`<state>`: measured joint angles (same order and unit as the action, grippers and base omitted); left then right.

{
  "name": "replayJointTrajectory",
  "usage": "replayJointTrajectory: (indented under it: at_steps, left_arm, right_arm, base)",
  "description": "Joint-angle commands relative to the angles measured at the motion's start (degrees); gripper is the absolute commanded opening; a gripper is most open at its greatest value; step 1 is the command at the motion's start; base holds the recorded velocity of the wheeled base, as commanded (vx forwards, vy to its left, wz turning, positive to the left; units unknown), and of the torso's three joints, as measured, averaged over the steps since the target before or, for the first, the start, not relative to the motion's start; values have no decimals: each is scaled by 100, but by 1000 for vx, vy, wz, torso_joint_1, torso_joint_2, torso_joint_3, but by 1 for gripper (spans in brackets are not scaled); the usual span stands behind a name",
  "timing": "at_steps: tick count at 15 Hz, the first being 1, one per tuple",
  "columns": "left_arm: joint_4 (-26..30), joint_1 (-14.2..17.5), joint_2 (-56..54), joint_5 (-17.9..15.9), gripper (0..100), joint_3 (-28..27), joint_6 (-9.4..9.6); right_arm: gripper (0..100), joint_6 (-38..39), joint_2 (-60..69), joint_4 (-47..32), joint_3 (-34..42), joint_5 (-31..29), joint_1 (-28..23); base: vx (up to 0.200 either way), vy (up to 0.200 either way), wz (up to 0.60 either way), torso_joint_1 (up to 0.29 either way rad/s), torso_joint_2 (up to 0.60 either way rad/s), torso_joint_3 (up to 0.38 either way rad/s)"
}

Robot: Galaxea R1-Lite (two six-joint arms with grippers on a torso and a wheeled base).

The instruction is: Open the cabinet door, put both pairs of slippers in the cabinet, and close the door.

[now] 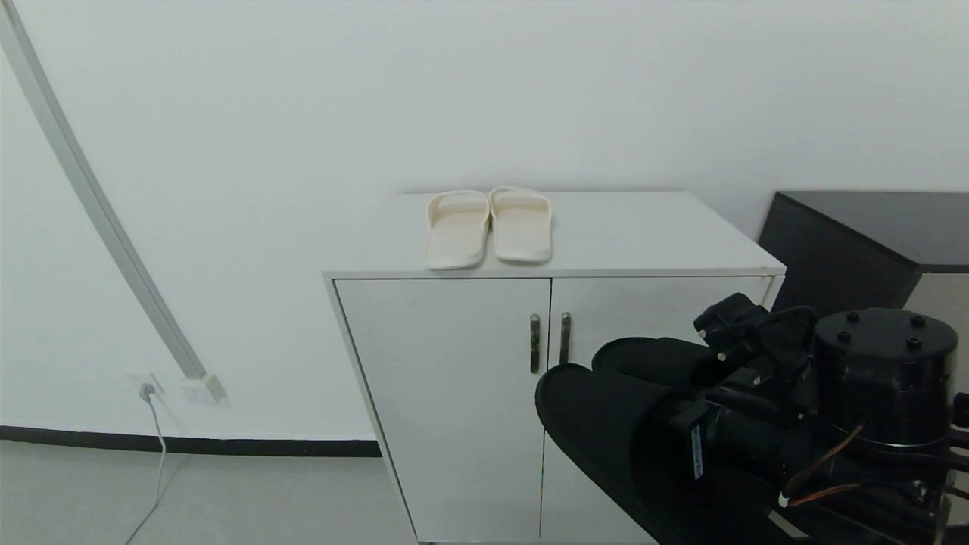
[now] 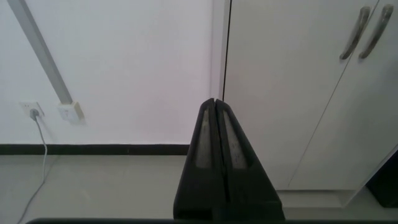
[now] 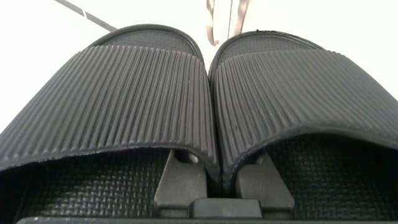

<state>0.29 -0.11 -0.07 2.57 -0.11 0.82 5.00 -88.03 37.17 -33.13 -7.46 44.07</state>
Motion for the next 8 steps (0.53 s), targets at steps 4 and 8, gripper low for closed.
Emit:
replayJointTrajectory:
  at_steps: [4,8]
  left_arm:
    - [-3,2,7,6,0,2,-3]
    - [41,-7,60,-64,100,-15,24]
  right_arm:
    - [0,1,5,10,26,-10,5]
    - [0,1,5,10,61,-10,5]
  base:
    - [0,0,0,-171,486,322]
    - [0,0,0,-133,472,328]
